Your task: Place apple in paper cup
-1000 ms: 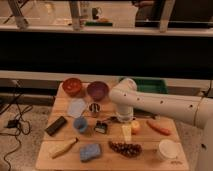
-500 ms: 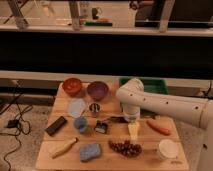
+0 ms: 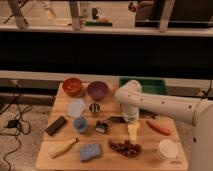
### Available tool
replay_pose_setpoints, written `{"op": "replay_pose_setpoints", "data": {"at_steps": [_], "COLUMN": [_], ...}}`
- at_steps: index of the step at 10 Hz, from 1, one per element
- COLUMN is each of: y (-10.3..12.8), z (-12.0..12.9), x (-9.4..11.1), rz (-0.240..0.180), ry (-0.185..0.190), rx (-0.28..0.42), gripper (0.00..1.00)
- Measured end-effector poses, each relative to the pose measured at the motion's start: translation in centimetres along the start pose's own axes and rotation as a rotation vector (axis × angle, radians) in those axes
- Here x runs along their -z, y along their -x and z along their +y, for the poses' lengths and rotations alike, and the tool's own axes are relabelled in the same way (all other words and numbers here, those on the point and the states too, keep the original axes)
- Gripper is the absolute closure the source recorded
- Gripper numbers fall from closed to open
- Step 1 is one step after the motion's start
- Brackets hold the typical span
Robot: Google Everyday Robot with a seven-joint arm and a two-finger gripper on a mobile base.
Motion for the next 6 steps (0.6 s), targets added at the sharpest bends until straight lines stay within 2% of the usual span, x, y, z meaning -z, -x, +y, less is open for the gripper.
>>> {"op": "replay_pose_setpoints", "data": {"at_steps": [6], "y": [-2.2], "z": [-0.6], "x": [-0.8], "rz": [0.004], "ry": [0.014], "rx": [-0.062], "gripper": [0.00]}}
